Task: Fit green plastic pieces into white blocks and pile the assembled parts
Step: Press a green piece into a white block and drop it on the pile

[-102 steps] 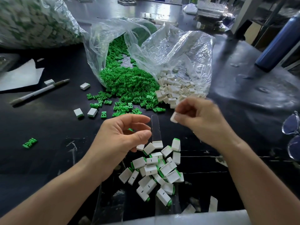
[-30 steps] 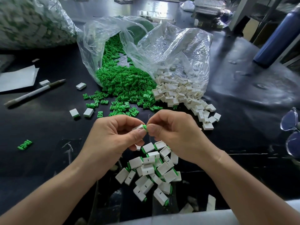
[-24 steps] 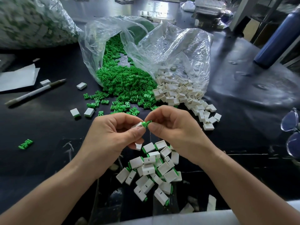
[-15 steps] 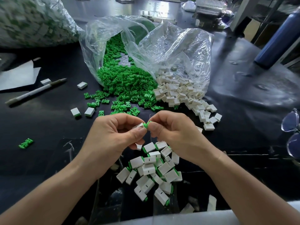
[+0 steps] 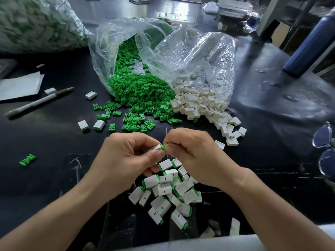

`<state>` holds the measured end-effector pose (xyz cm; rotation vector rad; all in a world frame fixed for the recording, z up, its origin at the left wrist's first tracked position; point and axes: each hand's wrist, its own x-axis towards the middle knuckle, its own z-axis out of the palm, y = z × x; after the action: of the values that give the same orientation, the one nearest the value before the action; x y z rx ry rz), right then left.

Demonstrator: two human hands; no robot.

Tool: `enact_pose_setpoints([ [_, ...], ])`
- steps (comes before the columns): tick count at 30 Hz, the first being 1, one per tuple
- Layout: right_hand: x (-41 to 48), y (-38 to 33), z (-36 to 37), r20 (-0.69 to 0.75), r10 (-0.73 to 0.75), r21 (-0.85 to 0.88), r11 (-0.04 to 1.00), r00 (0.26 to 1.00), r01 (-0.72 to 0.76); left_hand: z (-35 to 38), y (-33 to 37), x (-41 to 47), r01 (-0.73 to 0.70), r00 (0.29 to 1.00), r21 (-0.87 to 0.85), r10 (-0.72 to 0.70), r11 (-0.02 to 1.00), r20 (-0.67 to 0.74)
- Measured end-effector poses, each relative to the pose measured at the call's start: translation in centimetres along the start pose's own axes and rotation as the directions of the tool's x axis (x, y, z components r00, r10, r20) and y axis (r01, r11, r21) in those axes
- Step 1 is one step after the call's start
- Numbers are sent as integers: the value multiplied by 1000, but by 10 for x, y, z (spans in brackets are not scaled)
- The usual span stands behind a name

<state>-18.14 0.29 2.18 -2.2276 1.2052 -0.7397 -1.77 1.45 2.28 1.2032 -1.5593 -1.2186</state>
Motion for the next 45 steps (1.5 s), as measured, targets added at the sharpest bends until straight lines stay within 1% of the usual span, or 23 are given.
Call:
enact_pose_setpoints([
  [5,-1,-4,-1,24,-76,-178,981,997,79,1,-3,-1,-62,998,157,61,986,10],
  [8,-2,-5,-2,51,-139,-289,946,989,148,2,-4,-3,-89,996,242,85,966,25],
  [10,-2,-5,-1,46,-171,-324,929,984,177,2,-4,-3,-92,996,242,88,966,27],
  [11,-2,-5,-1,25,-180,-310,934,983,179,2,-3,-3,-86,996,200,82,976,28],
  [14,-2,-5,-1,-76,-198,-220,959,977,178,-1,1,-1,-26,999,-49,28,998,35],
  [16,-3,-5,2,-141,-157,-118,983,977,141,-2,3,0,-9,1000,-157,12,988,19],
  [18,-3,-6,5,-167,-44,46,998,985,52,-1,5,1,-18,1000,-203,17,979,-4],
  [20,-1,-7,3,-109,107,266,961,988,-74,-1,5,3,-33,999,-227,29,973,-19],
  [22,0,-6,0,-28,240,482,854,970,-198,-1,4,5,-57,998,-236,49,970,-40],
  [24,1,-4,-2,108,305,645,702,946,-300,0,2,5,-89,996,-246,80,965,-48],
  [26,2,-7,1,264,258,726,581,929,-367,1,2,4,-102,995,-268,95,958,-37],
  [28,2,-11,5,358,176,799,451,917,-399,1,2,3,-104,995,-293,102,950,-22],
  [30,3,-14,6,395,135,845,334,909,-417,0,3,3,-108,994,-308,108,945,-16],
  [32,3,-15,5,420,124,852,289,899,-437,-1,3,2,-123,992,-307,125,944,-14],
  [37,1,-15,4,420,160,829,332,893,-449,1,5,1,-132,988,-326,152,936,36],
  [40,1,-15,5,440,145,826,321,886,-463,1,3,2,-151,985,-324,169,934,30],
  [43,0,-14,5,429,171,811,359,887,-461,2,0,1,-152,983,-340,176,928,41],
  [45,0,-15,6,413,178,816,363,893,-449,2,-1,1,-155,983,-326,178,933,43],
])
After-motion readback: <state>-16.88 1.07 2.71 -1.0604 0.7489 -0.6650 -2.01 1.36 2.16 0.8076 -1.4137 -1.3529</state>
